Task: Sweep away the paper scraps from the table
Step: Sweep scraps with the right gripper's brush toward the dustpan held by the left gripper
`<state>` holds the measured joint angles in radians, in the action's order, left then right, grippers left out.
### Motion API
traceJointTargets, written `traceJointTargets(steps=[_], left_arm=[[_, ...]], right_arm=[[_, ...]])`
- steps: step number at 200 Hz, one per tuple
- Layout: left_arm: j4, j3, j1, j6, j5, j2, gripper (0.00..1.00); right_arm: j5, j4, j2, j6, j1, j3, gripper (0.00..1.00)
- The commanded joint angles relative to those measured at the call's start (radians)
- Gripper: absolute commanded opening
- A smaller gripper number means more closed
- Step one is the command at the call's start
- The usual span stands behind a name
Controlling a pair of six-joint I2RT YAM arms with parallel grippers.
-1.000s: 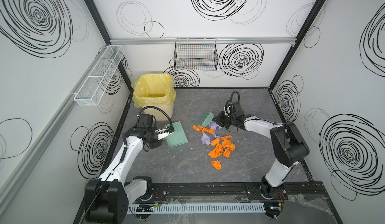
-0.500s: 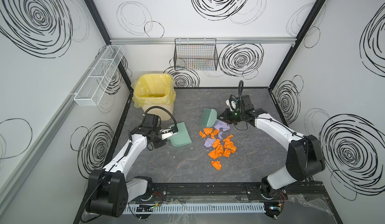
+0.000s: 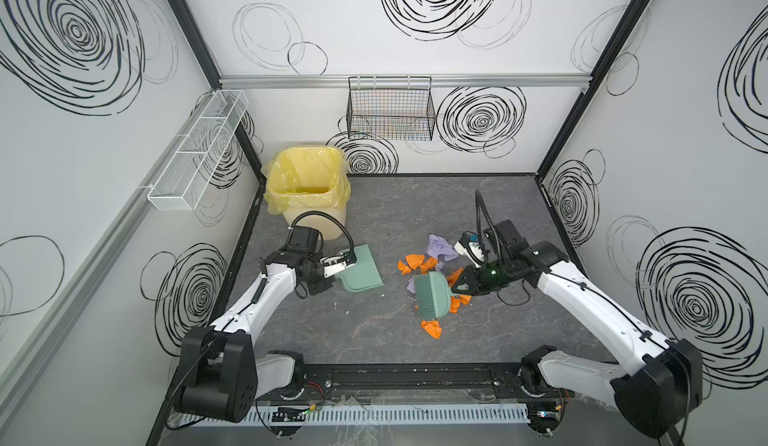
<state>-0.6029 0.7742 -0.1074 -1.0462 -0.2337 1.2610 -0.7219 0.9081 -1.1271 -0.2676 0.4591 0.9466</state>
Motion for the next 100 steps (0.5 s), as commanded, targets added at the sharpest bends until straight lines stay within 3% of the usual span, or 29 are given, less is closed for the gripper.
traceJointTargets(steps=[1,21,67,100], left_arm=[[0.022,0.021,-0.008,0.014,-0.009,0.010,0.00],[0.022,0.023,-0.011,0.016,-0.009,0.014,0.00],[0.032,0.002,-0.012,0.015,-0.012,0.011,0.00],[0.040,-0.012,-0.008,0.011,-0.012,0.004,0.00]], right_arm=[[-0.041,0.031,0.042,0.016,0.056,-0.027,0.00],[0.019,0.071,0.027,0.017,0.104,-0.041,0.00],[0.221,0.114,-0.073,-0.033,0.103,-0.041,0.00],[0.267,0.050,-0.124,-0.051,0.060,-0.010,0.00]])
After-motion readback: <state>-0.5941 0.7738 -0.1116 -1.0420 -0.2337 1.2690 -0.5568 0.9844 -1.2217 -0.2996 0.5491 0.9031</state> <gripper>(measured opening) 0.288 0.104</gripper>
